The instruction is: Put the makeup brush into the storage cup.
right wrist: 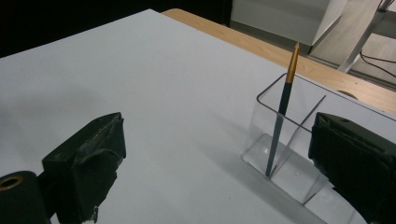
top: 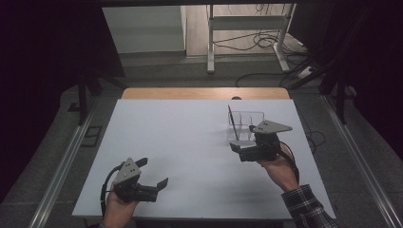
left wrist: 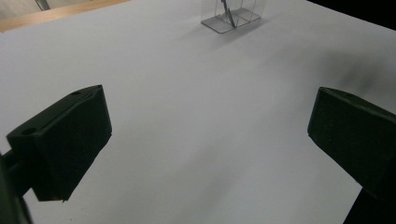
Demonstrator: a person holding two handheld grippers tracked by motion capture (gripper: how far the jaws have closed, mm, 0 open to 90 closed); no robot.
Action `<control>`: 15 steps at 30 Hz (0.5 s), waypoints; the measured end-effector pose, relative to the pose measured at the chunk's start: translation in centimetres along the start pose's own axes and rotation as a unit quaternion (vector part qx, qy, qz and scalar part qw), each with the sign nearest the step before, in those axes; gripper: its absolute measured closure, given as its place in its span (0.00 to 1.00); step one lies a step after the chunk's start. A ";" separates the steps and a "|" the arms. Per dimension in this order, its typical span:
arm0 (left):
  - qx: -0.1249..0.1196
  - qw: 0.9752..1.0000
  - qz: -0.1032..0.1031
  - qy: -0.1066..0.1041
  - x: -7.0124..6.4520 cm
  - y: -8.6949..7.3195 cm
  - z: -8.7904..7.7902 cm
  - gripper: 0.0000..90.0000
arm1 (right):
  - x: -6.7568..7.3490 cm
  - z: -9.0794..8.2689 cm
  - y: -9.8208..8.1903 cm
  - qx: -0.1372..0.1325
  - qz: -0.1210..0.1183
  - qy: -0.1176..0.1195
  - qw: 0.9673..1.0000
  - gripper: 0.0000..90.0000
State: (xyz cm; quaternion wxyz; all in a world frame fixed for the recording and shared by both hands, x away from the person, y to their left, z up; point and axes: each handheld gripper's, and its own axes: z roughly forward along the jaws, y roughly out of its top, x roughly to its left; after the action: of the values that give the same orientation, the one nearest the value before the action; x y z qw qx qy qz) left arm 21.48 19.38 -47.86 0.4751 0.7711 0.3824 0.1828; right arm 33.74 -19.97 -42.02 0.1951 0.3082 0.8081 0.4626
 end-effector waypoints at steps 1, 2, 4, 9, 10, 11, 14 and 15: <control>0.000 1.000 0.000 0.000 0.0 0.0 0.0 0.00 | 0.0 -0.1 0.0 0.001 0.000 -0.001 1.000 0.04; 0.000 1.000 -0.001 0.000 0.0 0.0 0.0 0.00 | 0.1 -0.1 -0.1 0.001 -0.001 -0.002 1.000 0.04; 0.000 1.000 0.000 0.000 0.0 0.0 0.0 0.00 | 0.1 -0.3 -0.2 0.003 -0.003 -0.004 1.000 0.04; 0.000 1.000 0.000 0.000 0.0 0.0 0.0 0.00 | 0.3 -0.7 -0.4 0.005 -0.007 -0.006 1.000 0.04; 0.000 1.000 0.000 0.000 0.0 0.0 0.0 0.00 | 0.4 -0.7 -0.4 0.006 -0.009 -0.007 1.000 0.03; 0.001 1.000 0.000 0.001 0.0 0.0 0.0 0.00 | 0.4 -0.8 -0.5 0.006 -0.008 -0.007 1.000 0.03; 0.000 1.000 0.000 0.001 0.0 0.0 0.0 0.00 | 0.5 -1.0 -0.7 0.006 -0.010 -0.009 1.000 0.03; 0.000 1.000 0.000 0.001 0.0 0.0 0.0 0.00 | 0.5 -1.1 -0.7 0.005 -0.010 -0.009 1.000 0.03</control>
State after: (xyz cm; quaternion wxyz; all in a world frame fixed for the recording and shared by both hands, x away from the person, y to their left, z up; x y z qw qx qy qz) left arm 21.48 19.42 -47.85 0.4751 0.7707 0.3831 0.1833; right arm 32.48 -20.54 -42.13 0.2053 0.3053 0.8115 0.4541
